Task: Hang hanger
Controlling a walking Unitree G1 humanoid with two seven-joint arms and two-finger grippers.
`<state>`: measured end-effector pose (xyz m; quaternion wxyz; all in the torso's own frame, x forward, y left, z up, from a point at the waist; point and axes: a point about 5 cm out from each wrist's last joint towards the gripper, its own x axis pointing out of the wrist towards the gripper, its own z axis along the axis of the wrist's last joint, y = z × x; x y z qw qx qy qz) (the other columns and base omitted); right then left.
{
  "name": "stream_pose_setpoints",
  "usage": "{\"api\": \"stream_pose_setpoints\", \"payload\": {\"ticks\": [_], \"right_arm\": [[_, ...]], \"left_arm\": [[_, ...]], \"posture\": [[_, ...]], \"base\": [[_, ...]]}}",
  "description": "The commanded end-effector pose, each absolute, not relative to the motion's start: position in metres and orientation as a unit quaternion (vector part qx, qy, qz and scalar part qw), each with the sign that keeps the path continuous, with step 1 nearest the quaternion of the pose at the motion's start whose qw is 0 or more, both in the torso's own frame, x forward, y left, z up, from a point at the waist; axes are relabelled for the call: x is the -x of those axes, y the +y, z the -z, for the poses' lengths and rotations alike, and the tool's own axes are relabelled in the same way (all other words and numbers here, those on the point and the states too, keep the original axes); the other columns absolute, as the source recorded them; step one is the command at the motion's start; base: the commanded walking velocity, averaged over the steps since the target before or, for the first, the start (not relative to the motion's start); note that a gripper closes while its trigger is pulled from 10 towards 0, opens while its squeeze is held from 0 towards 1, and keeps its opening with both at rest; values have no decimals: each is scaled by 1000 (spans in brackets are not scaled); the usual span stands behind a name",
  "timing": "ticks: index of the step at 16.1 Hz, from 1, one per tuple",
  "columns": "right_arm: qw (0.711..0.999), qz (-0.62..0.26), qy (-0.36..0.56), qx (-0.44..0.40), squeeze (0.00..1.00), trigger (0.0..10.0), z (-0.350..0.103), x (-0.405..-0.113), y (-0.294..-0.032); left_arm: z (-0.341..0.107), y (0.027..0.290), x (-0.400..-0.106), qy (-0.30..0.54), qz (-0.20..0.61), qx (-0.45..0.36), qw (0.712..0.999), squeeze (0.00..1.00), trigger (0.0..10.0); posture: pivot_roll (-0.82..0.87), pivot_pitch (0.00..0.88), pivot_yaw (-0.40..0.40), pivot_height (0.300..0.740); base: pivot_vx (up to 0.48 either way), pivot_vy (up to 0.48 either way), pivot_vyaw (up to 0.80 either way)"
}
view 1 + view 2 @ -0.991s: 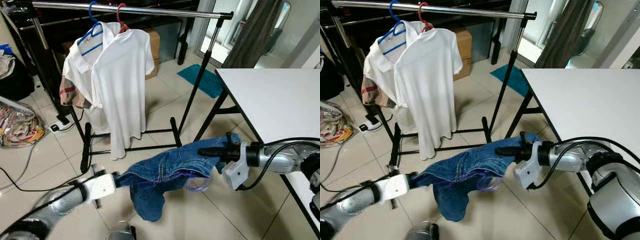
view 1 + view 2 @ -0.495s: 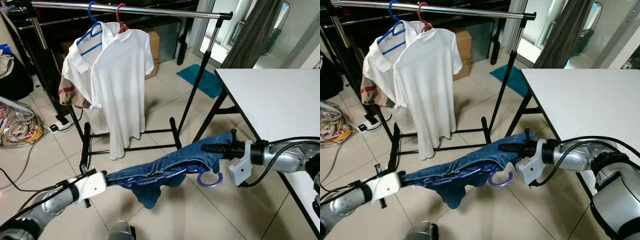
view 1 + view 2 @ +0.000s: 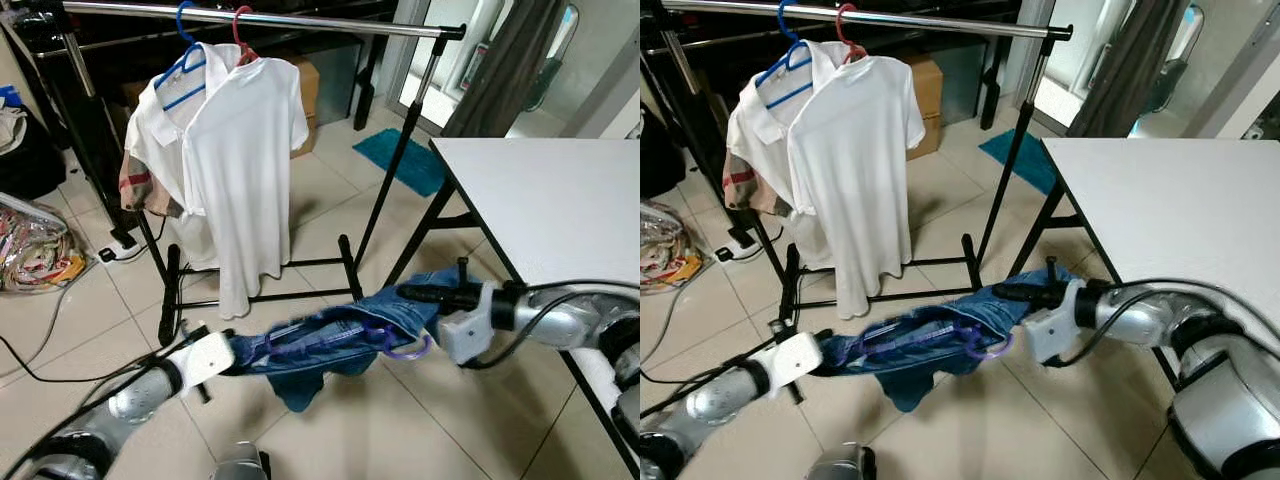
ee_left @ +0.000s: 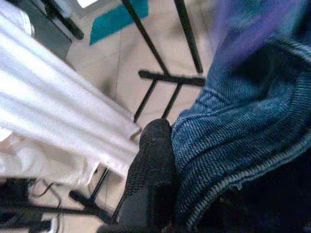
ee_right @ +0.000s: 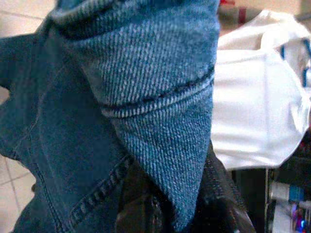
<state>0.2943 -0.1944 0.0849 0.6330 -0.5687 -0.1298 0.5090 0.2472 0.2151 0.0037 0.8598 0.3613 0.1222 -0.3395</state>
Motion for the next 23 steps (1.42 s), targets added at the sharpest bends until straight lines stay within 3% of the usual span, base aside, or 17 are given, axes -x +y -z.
{"api": "stream_pose_setpoints", "payload": {"ticks": [1, 6, 9, 11, 13, 14, 18, 23], "right_arm": [[654, -480, -98, 576, 0, 10000, -80, -298, -200], [647, -426, -57, 630, 0, 10000, -69, -308, -203], [655, -399, -43, 640, 0, 10000, -71, -313, -208], [716, -394, -33, 576, 0, 10000, -83, -314, -215], [728, -400, -31, 556, 0, 10000, -86, -313, -216], [748, -414, -26, 519, 0, 10000, -92, -313, -217], [767, -452, -11, 456, 0, 10000, -105, -314, -221], [755, -519, 7, 401, 0, 10000, -109, -304, -229]], "left_arm": [[-12, 203, -257, 91, 344, -350, 866, 0, 10000], [-16, 177, -259, 57, 376, -325, 866, 0, 10000], [-16, 176, -259, 57, 382, -320, 865, 0, 10000], [-7, 187, -249, 89, 379, -321, 863, 0, 10000], [-5, 190, -247, 96, 378, -320, 863, 0, 10000], [-1, 195, -242, 111, 377, -321, 862, 0, 10000], [4, 200, -237, 130, 371, -319, 863, 0, 10000], [7, 213, -232, 151, 361, -325, 861, 0, 10000]], "posture": [[284, 39, -101, 740], [286, 34, -94, 740], [291, 34, -92, 740], [293, 35, -89, 740], [293, 35, -89, 740], [293, 35, -89, 740], [298, 35, -95, 740], [298, 35, -95, 740]], "base": [[0, 0, 0], [0, 0, 0], [0, 0, 0], [0, 0, 0], [0, 0, 0], [0, 0, 0], [0, 0, 0], [0, 0, 0]]}}
